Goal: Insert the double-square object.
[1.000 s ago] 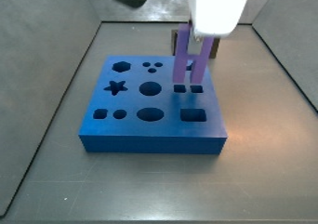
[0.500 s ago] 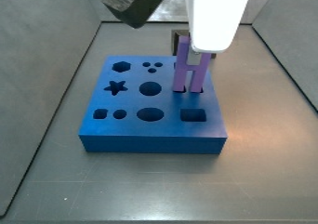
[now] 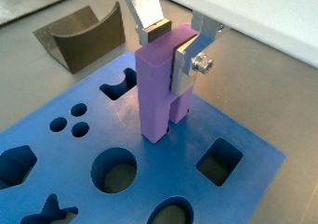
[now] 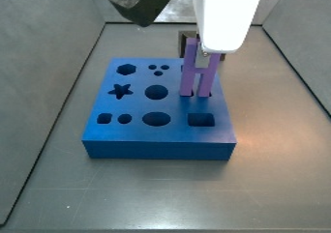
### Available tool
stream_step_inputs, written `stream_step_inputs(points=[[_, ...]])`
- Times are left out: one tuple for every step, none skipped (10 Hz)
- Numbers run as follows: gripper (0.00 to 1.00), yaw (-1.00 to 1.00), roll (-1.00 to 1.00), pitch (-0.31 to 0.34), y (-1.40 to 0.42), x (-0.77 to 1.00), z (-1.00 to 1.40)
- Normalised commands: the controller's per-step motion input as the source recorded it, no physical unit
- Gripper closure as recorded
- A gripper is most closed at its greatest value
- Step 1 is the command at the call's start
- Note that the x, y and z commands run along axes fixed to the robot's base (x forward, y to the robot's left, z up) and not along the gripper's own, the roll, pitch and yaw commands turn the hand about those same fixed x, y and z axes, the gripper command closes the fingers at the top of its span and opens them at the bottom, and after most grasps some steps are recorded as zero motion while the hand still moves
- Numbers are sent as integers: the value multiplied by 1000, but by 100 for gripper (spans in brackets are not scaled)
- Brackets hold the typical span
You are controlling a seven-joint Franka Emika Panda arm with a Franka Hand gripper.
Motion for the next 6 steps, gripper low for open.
stream_step_inputs(points=[[100,-26,-323,0,71,0,-306],[100,-37,-76,3,37,0,-351],[100,-49,0,43,0,89,-240],[100,-54,79,57,0,103,-269],[100,-83,177,56,0,34,-294],[100,-86,230,69,0,0,-294]])
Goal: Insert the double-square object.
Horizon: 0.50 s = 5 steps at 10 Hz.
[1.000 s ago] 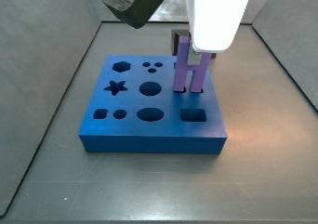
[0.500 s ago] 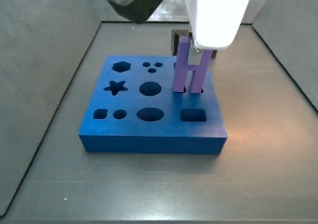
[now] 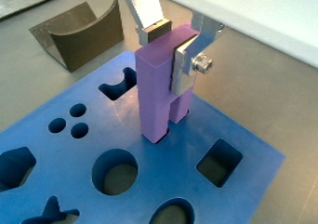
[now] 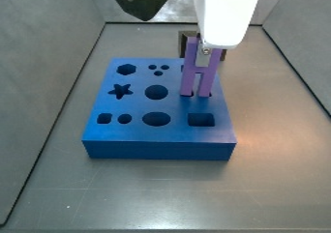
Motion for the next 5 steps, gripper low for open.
stream_step_inputs(points=[[100,-111,239,70,0,0,-309],[100,-71,129,41,0,0,-400],[100,0,0,0,-46,14,-460],[100,0,0,10,-34,89,-469],[100,0,0,34,-14,131,-454]])
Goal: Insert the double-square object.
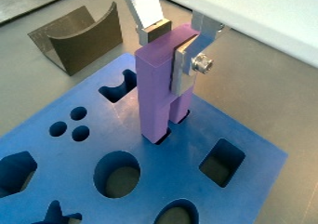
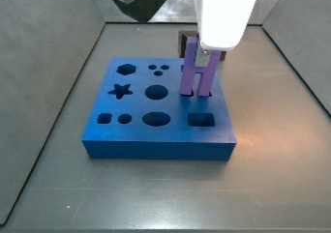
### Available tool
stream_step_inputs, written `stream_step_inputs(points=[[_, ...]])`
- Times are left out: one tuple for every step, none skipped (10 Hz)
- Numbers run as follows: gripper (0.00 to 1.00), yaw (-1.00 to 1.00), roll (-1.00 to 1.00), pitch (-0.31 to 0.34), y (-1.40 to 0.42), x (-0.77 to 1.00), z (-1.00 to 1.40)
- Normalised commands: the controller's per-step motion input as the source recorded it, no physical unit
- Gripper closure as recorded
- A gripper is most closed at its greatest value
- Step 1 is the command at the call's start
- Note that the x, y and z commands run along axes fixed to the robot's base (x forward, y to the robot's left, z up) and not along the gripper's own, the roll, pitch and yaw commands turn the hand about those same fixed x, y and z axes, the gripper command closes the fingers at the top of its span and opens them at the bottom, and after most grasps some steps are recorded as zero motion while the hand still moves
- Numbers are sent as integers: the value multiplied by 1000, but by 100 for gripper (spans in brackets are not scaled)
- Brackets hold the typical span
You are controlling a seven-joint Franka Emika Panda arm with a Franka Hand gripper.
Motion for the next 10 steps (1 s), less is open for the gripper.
stream_step_inputs(points=[[100,0,0,39,-3,140,-457],[100,0,16,41,0,114,-486],[100,0,39,27,-20,103,-517],[100,0,87,0,-11,0,-511],[100,54,157,0,0,0,-489],[100,49,160,0,0,-6,-466],[100,0,66,0,0,-40,-449],[100,0,-71,-7,11,-77,-360],[100,0,-50,-34,9,-177,-143],[100,0,0,0,0,0,0]])
